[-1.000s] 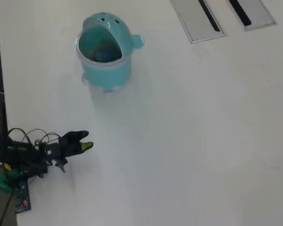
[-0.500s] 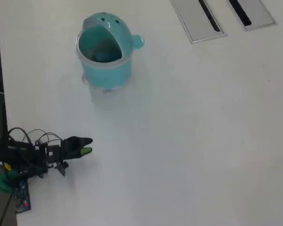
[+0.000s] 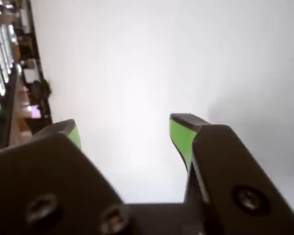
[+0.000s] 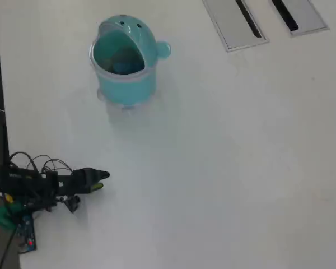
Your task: Grasp RGB lego blocks and put them in the bin one by one.
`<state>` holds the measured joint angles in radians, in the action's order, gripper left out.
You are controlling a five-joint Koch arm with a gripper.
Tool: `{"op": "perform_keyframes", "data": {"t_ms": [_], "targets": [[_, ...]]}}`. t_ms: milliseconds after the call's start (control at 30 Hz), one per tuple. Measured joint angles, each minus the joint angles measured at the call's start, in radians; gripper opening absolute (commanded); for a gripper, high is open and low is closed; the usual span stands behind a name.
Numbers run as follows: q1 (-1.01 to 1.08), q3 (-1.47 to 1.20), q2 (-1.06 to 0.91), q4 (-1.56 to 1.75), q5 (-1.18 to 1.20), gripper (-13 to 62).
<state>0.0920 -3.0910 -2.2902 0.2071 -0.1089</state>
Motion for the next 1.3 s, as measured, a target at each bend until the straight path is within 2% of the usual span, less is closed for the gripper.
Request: {"op": "perform_keyframes", "data": {"t_ms": [267,1300], "targets": [[-0.002,0.000,0.000,-0.109,0.000,33.0],[0.008,0.000,0.000,-0.135,0.009,34.5]]}}
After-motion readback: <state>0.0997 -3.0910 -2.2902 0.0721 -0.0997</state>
